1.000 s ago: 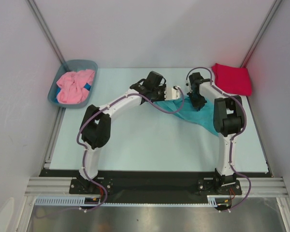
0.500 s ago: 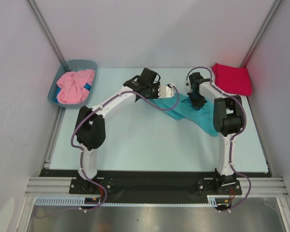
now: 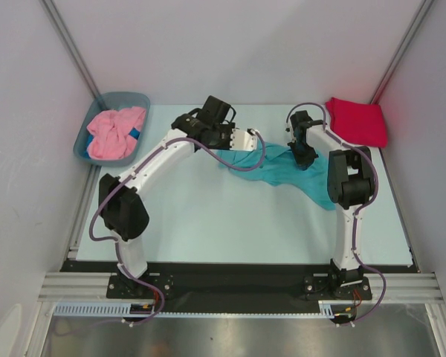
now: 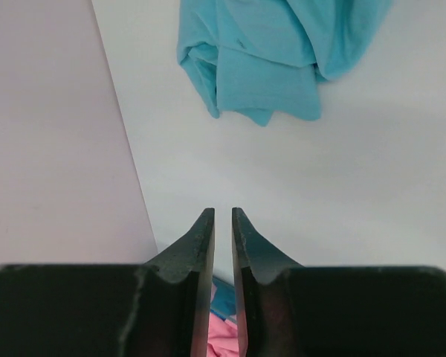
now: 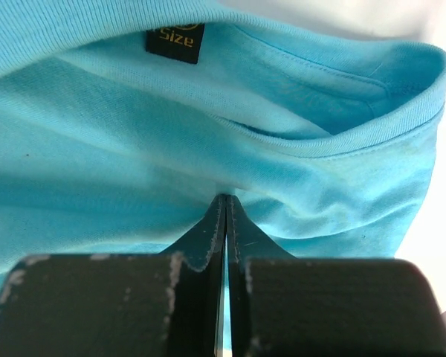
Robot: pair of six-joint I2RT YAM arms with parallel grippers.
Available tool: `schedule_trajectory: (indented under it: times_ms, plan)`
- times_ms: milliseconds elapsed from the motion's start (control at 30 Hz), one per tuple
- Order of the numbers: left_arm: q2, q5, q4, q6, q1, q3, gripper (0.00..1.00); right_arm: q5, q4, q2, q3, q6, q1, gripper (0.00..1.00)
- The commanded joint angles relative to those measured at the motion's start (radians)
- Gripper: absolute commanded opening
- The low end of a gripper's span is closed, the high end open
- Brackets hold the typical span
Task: Fold and stack the t-shirts
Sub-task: Flatten the tshirt out
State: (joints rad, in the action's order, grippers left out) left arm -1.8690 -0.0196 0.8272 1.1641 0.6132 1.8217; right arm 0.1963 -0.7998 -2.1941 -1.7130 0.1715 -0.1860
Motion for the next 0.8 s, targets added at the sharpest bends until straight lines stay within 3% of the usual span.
schedule_trajectory:
  times_ms: [0, 200, 333, 500, 767]
  plan:
    - [0.042, 0.000, 0.021, -0.004, -0.030, 0.034, 0.19, 0.012, 0.013, -0.027, -0.030, -0.006, 0.008, 0.00]
    - [-0.062, -0.074, -0.187, -0.216, -0.050, 0.011, 0.23, 0.009, 0.013, -0.035, -0.040, -0.010, 0.007, 0.00]
    - [-0.145, -0.123, -0.335, -0.389, -0.050, 0.028, 0.41, 0.008, 0.007, -0.038, -0.048, -0.010, 0.005, 0.00]
    - [-0.275, -0.192, -0.277, -0.596, -0.035, 0.258, 0.54, 0.017, 0.007, -0.030, -0.034, -0.007, 0.008, 0.00]
    - [-0.309, -0.232, -0.270, -0.658, 0.017, 0.310, 0.67, 0.023, 0.010, -0.021, -0.028, -0.010, 0.010, 0.00]
